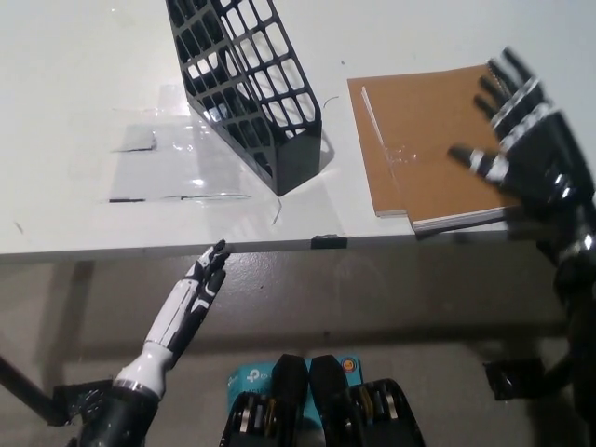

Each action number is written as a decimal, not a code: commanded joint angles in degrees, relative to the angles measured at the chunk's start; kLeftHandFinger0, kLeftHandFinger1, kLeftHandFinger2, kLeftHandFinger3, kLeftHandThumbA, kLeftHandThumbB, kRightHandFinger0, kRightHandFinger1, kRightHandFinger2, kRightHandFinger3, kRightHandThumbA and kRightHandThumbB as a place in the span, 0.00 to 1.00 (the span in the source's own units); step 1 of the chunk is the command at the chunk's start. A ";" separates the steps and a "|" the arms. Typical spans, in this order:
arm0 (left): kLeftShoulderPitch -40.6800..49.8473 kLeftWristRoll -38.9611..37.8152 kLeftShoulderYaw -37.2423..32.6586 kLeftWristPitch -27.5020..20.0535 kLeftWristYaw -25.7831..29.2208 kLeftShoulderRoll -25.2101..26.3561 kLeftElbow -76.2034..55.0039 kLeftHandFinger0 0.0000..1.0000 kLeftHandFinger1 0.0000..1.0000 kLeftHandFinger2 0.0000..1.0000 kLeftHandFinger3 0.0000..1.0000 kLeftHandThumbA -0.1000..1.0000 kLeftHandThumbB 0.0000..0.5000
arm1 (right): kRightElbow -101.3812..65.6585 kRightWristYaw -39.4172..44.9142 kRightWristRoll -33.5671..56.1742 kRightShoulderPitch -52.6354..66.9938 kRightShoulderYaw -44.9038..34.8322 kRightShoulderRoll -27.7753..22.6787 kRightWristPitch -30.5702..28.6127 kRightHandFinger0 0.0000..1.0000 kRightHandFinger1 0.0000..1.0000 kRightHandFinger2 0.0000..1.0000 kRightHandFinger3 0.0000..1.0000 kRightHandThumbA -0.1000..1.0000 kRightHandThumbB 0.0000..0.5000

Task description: Use the right hand to pick up a book from the book holder on the left side and put it on another book on the right side

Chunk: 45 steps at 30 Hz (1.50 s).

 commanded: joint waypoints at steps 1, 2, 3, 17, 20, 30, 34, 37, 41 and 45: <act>-7.91 -1.13 1.64 -3.20 -0.41 2.23 -0.85 1.00 1.00 1.00 1.00 1.00 0.29 | -25.48 1.89 -4.43 3.59 8.35 3.40 -4.14 1.00 1.00 1.00 1.00 1.00 0.58; -8.03 -1.17 1.61 -3.48 -0.41 2.21 -0.70 1.00 1.00 1.00 1.00 1.00 0.28 | -24.49 1.61 -5.12 3.75 8.33 3.58 -4.68 1.00 1.00 1.00 1.00 1.00 0.58; -8.05 -1.00 1.55 -3.35 -0.35 2.18 -0.67 1.00 1.00 1.00 1.00 1.00 0.28 | -19.34 0.44 -6.84 3.85 8.29 4.24 -5.05 1.00 1.00 1.00 1.00 1.00 0.53; 0.26 -0.64 0.66 -2.63 -0.72 2.02 -4.57 1.00 1.00 1.00 1.00 1.00 0.32 | 15.95 -3.80 -21.41 6.19 15.45 1.83 -15.53 1.00 1.00 1.00 1.00 1.00 0.55; 3.93 -0.93 -0.08 -2.79 -1.42 2.17 -6.12 1.00 1.00 1.00 1.00 1.00 0.34 | 16.06 -4.16 -22.66 10.39 16.83 2.22 -15.61 1.00 1.00 1.00 1.00 1.00 0.58; 9.86 0.64 -1.94 -1.92 -1.28 1.66 -7.29 1.00 1.00 1.00 1.00 0.91 0.36 | 14.11 -4.15 -23.49 17.81 17.45 2.23 -16.43 1.00 1.00 1.00 1.00 1.00 0.56; 9.84 0.59 -1.84 -2.77 -0.91 1.71 -6.35 1.00 1.00 1.00 1.00 0.89 0.35 | 14.50 -3.79 -23.25 17.47 17.26 2.53 -16.05 1.00 1.00 1.00 1.00 1.00 0.57; 9.52 0.18 -1.66 -2.90 -0.98 1.70 -6.41 1.00 1.00 1.00 1.00 0.87 0.34 | 14.66 -3.77 -23.14 16.80 17.04 2.51 -15.79 1.00 1.00 1.00 1.00 1.00 0.58; 8.78 0.13 -1.56 -3.02 -0.85 1.59 -5.96 1.00 1.00 1.00 1.00 0.87 0.36 | 14.18 -3.90 -23.36 16.21 16.88 2.16 -15.30 1.00 1.00 1.00 1.00 1.00 0.58; 8.66 0.14 -1.61 -2.45 -0.88 1.47 -6.04 1.00 1.00 1.00 1.00 0.88 0.38 | 14.40 -3.88 -23.35 15.83 16.72 1.82 -15.58 1.00 1.00 1.00 1.00 1.00 0.59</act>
